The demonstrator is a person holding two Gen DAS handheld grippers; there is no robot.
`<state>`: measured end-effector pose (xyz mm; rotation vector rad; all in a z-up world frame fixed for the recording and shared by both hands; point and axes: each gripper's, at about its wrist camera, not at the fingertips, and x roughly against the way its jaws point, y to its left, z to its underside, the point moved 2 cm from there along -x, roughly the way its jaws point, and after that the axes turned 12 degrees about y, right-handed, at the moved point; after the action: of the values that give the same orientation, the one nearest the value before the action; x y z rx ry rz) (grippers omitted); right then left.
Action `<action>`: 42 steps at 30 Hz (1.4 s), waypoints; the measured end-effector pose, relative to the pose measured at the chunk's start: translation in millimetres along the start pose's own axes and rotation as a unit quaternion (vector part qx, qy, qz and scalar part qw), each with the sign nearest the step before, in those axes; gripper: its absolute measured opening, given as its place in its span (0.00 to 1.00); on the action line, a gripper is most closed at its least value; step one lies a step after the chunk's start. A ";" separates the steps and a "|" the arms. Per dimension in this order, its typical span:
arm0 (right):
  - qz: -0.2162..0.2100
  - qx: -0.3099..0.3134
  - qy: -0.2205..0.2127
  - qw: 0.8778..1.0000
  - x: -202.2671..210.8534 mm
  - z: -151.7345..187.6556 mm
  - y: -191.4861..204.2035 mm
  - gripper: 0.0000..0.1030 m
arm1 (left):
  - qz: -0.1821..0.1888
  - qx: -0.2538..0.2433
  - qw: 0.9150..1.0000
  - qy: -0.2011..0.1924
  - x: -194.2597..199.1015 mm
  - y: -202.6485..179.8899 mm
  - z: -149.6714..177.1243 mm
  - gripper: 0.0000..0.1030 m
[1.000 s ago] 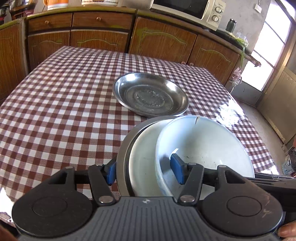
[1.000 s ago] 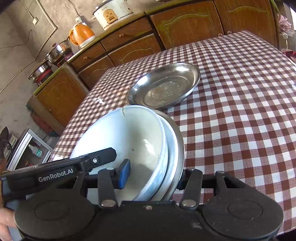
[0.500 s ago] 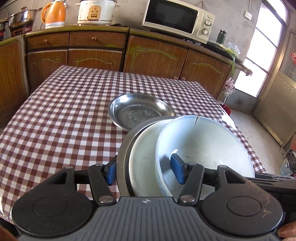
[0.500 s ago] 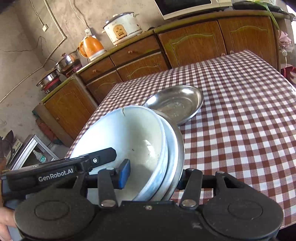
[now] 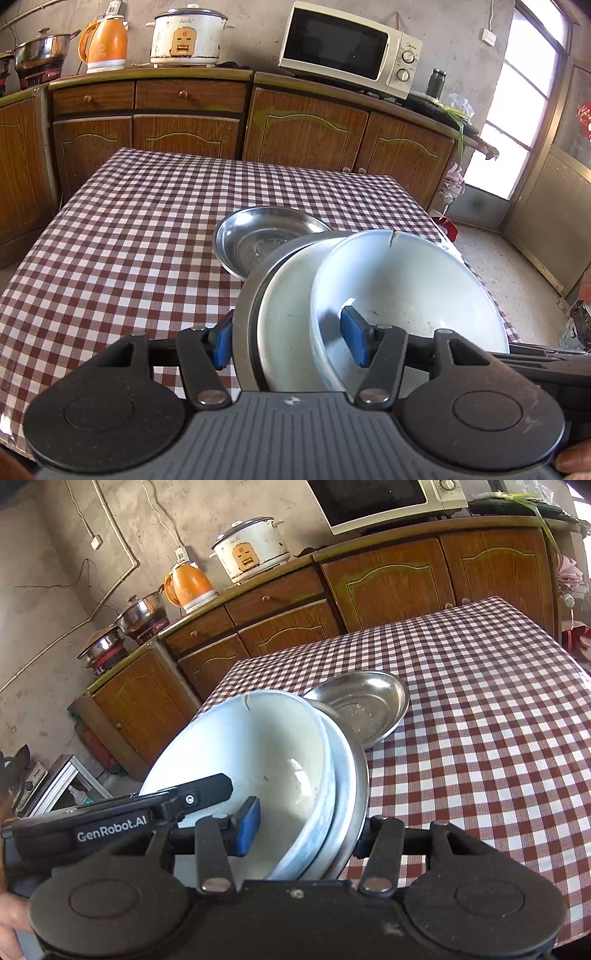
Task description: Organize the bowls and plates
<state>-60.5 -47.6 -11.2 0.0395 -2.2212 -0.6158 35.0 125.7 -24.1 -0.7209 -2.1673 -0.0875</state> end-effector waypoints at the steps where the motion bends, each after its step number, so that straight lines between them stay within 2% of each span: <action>1: 0.000 0.001 -0.001 1.000 0.0 -1.0 0.4 0.56 | 0.000 0.000 1.000 -0.001 0.0 0.5 -0.7 0.56; 42: -0.002 0.012 -0.008 1.000 -4.2 -30.2 -0.6 0.56 | 0.004 -0.006 1.000 -0.013 -5.7 10.2 -24.9 0.56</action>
<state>-36.0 -59.7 2.2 0.0510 -2.2455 -0.5924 60.5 124.1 -13.9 -0.7417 -2.1901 -0.0866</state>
